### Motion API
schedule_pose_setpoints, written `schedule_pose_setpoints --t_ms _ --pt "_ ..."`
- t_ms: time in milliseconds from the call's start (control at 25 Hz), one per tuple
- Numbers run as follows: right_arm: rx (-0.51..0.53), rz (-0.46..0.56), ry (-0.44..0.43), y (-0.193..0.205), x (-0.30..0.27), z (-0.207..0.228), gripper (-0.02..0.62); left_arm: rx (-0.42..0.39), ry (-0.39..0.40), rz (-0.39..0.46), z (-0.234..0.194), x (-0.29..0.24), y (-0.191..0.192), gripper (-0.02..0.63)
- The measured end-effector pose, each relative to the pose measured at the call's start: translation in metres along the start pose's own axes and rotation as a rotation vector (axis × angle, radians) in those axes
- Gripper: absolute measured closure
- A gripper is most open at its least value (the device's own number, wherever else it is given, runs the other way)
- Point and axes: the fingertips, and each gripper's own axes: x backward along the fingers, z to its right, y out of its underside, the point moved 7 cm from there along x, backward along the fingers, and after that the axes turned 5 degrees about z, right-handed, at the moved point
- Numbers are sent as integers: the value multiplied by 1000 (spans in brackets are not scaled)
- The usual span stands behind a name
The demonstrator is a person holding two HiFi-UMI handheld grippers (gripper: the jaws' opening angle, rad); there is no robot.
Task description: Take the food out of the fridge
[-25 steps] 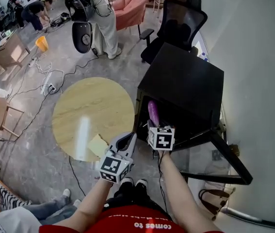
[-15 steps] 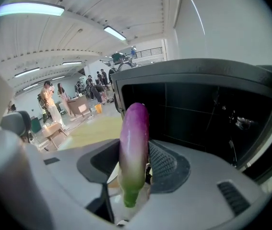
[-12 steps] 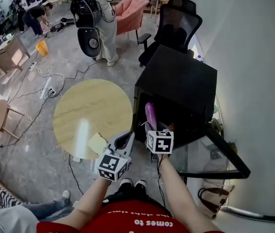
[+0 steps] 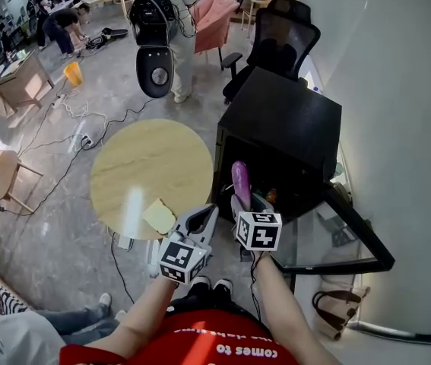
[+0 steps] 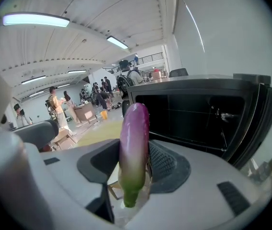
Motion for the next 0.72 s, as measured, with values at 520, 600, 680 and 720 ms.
schedule_pose_setpoints --t_ms 520,600,680,720 --pt "0 42 -22 2 40 -28 408 -13 8 16 15 29 -5 598" --pt "2 42 -35 3 42 -33 407 -11 1 18 15 33 -5 600" --pt "7 45 -49 2 43 -38 408 -11 -9 22 15 36 -6 600" --pt "9 48 -57 1 43 -41 408 -13 -15 25 14 38 -8 600"
